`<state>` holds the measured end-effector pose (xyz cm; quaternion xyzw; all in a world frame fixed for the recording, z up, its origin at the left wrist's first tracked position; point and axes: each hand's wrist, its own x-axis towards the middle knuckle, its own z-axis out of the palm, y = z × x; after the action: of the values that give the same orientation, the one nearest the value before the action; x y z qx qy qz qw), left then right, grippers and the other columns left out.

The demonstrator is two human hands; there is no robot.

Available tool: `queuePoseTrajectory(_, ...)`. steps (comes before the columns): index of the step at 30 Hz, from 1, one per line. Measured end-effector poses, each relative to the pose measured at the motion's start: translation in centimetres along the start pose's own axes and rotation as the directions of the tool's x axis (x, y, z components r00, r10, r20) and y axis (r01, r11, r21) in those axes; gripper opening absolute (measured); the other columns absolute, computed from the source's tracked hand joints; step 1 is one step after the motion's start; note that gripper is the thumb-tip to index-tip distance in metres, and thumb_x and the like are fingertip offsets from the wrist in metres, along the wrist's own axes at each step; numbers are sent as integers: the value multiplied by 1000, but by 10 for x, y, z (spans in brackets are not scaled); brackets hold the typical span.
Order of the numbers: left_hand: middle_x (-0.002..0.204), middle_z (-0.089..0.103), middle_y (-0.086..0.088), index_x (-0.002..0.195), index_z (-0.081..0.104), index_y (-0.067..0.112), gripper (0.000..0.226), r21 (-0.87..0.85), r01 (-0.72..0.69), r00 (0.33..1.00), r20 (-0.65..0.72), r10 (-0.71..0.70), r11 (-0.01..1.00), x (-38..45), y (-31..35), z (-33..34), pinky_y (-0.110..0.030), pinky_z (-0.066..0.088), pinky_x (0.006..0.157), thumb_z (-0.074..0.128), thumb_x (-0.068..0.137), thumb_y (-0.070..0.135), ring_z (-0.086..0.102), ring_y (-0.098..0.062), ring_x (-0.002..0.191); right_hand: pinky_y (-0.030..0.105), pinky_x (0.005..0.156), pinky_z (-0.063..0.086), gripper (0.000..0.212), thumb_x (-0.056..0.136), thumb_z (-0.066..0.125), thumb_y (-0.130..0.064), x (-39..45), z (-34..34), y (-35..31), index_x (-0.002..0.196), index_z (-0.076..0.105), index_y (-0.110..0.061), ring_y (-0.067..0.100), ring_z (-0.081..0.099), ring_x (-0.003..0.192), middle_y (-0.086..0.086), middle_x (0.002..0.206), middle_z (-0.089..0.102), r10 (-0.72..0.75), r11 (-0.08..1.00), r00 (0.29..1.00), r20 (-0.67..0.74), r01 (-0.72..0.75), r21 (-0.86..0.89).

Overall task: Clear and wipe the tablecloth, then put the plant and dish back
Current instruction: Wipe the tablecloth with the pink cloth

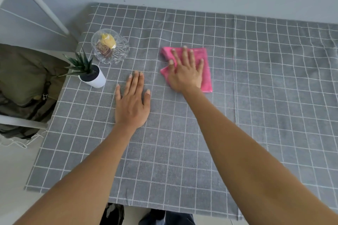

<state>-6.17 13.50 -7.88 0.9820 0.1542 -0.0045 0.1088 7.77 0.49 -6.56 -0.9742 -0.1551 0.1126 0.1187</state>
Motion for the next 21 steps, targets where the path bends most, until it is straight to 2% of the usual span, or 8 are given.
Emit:
queuePoseTrajectory(2, 159, -5, 9, 153, -1, 23, 63, -10, 5, 1000, 2, -5, 1000, 0, 1, 0, -42, -7, 118, 3, 95, 46, -8, -6, 146, 52, 116, -13, 53, 101, 8, -48, -1, 1, -9, 152, 0, -37, 19, -12, 147, -3, 161, -10, -130, 992, 991, 30, 130, 3)
queuePoseTrajectory(5, 159, -5, 9, 153, 0, 23, 62, -19, 0, 1000, 3, 0, 1000, -1, 2, -1, -42, -6, 118, 5, 95, 46, -8, -6, 146, 48, 115, -13, 51, 102, 8, -47, 1, -6, 9, 152, 2, -38, 16, -10, 148, -5, 161, -8, -173, 985, 984, 46, 172, 10)
queuePoseTrajectory(7, 159, -6, 9, 153, -1, 24, 61, -24, 0, 1000, 7, 0, 1000, -1, 0, -1, -43, -6, 119, 5, 96, 46, -8, -6, 146, 48, 116, -13, 52, 100, 5, -49, 3, -14, 34, 151, -4, -39, 17, -12, 147, -4, 161, -10, -91, 996, 995, 31, 91, -14)
queuePoseTrajectory(9, 159, -7, 9, 153, -2, 24, 61, -22, 1, 1000, 11, 0, 1000, -1, -1, -1, -43, -6, 119, 5, 96, 46, -9, -7, 146, 50, 116, -12, 54, 99, 2, -51, 4, -22, 64, 150, -9, -38, 20, -13, 147, -2, 160, -13, 58, 998, 998, 15, -57, -31)
queuePoseTrajectory(12, 159, -7, 9, 153, -2, 23, 59, -28, 3, 1000, 7, -3, 1000, -1, -2, -2, -44, -5, 119, 9, 99, 44, -8, -7, 146, 53, 117, -6, 57, 99, 1, -53, 0, -32, 108, 151, -9, -33, 21, -15, 147, 1, 160, -14, 255, 967, 967, -3, -255, -14)
queuePoseTrajectory(14, 159, -7, 9, 153, -2, 23, 56, -29, 11, 1000, 5, -11, 1000, -1, -3, -2, -44, -5, 119, 13, 101, 41, -9, -7, 146, 53, 117, -8, 57, 99, 4, -51, -6, -34, 120, 152, -4, -32, 21, -14, 147, 1, 161, -13, 339, 940, 941, -14, -338, 40)
queuePoseTrajectory(18, 159, -7, 8, 152, -3, 23, 56, -24, 16, 1000, 14, -16, 1000, -1, -1, -3, -43, -7, 118, 12, 101, 40, -9, -8, 146, 51, 116, -12, 54, 101, 6, -48, -28, -28, 100, 152, -2, -35, 20, -13, 147, 0, 161, -12, 380, 919, 925, -22, -376, 118)
queuePoseTrajectory(21, 159, -8, 7, 152, -4, 22, 55, -40, 26, 999, 37, -24, 999, 0, -1, -4, -44, -8, 118, 12, 102, 37, -9, -8, 146, 52, 115, -12, 54, 100, 6, -48, -54, -12, 68, 151, -7, -36, 20, -14, 147, 0, 161, -13, 283, 958, 959, -23, -281, 64)
